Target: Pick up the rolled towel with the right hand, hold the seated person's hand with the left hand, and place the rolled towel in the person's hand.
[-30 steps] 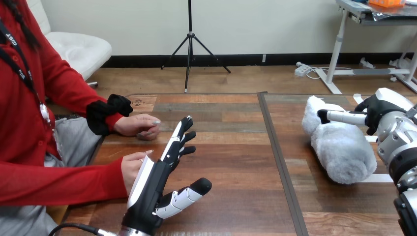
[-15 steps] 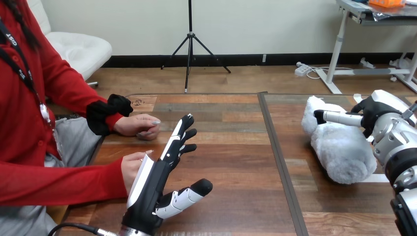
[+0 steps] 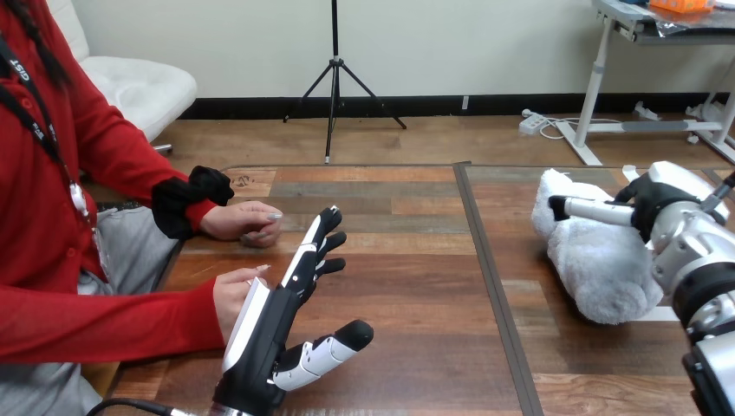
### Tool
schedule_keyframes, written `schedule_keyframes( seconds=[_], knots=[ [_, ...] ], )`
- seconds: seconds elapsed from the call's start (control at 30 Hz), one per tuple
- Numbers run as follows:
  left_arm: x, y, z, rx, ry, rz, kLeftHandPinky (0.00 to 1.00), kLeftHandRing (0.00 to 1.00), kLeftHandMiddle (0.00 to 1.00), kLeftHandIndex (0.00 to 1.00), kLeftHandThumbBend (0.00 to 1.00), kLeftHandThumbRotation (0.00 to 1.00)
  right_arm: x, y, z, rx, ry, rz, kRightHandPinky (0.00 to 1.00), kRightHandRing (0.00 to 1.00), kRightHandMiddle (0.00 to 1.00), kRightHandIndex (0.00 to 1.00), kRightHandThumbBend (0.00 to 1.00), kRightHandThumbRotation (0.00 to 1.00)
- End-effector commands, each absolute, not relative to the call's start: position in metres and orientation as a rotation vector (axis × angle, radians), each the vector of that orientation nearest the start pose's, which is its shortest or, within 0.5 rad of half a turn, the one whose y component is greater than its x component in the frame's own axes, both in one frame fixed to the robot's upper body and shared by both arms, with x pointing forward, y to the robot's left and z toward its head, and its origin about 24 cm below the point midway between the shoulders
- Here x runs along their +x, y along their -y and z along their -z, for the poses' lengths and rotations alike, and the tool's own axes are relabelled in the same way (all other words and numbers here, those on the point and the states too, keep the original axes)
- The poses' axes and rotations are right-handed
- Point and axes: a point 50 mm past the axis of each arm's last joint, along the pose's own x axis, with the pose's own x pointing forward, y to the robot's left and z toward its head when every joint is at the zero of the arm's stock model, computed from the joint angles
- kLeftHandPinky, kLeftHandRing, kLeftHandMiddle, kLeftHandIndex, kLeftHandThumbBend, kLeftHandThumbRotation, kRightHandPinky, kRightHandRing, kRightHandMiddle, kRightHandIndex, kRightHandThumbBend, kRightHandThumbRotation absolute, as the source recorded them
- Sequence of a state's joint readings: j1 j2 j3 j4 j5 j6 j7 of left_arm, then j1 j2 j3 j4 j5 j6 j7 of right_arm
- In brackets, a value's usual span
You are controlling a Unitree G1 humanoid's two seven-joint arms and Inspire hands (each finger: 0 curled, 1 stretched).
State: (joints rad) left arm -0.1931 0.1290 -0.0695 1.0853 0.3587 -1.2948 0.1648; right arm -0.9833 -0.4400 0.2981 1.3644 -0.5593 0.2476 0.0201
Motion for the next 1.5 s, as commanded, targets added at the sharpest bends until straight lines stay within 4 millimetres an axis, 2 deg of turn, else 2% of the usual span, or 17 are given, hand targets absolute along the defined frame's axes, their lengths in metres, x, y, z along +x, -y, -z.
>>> schedule_keyframes(
  seconds=[0.0,0.23,0.43,0.53,0.7,0.93,1.13,1.47],
  knots=[
    [0.228,-0.137,0.006,0.237,0.504,0.286,0.82,0.92,0.96,0.97,1.00,0.82,0.381,0.251,-0.072,-1.165,-0.628,0.075,0.52,0.73,0.80,0.87,1.00,0.84],
    [0.228,-0.138,0.005,0.229,0.510,0.279,0.82,0.91,0.96,0.97,1.00,0.82,0.377,0.247,-0.061,-1.177,-0.632,0.055,0.52,0.73,0.80,0.88,1.00,0.83],
    [0.227,-0.139,0.005,0.225,0.518,0.272,0.81,0.91,0.96,0.96,1.00,0.81,0.374,0.242,-0.052,-1.192,-0.629,0.033,0.58,0.77,0.81,0.90,1.00,0.83],
    [0.226,-0.140,0.004,0.224,0.522,0.270,0.80,0.90,0.95,0.96,1.00,0.81,0.372,0.240,-0.046,-1.218,-0.632,0.000,0.64,0.82,0.84,0.92,1.00,0.85],
    [0.225,-0.141,0.004,0.224,0.527,0.269,0.80,0.90,0.95,0.96,1.00,0.81,0.369,0.237,-0.040,-1.254,-0.650,-0.044,0.63,0.84,0.91,0.98,1.00,0.90],
    [0.224,-0.142,0.003,0.220,0.532,0.267,0.79,0.90,0.95,0.95,1.00,0.81,0.363,0.233,-0.029,-1.275,-0.681,-0.067,0.64,0.87,0.95,1.00,1.00,0.95],
    [0.223,-0.144,0.003,0.214,0.539,0.270,0.79,0.90,0.95,0.95,1.00,0.80,0.358,0.230,-0.020,-1.223,-0.697,-0.053,0.65,0.86,0.93,1.00,1.00,0.92],
    [0.222,-0.145,0.002,0.202,0.546,0.271,0.80,0.90,0.95,0.95,1.00,0.79,0.352,0.227,-0.009,-1.153,-0.710,-0.016,0.66,0.89,0.96,1.00,1.00,0.81]
  ],
)
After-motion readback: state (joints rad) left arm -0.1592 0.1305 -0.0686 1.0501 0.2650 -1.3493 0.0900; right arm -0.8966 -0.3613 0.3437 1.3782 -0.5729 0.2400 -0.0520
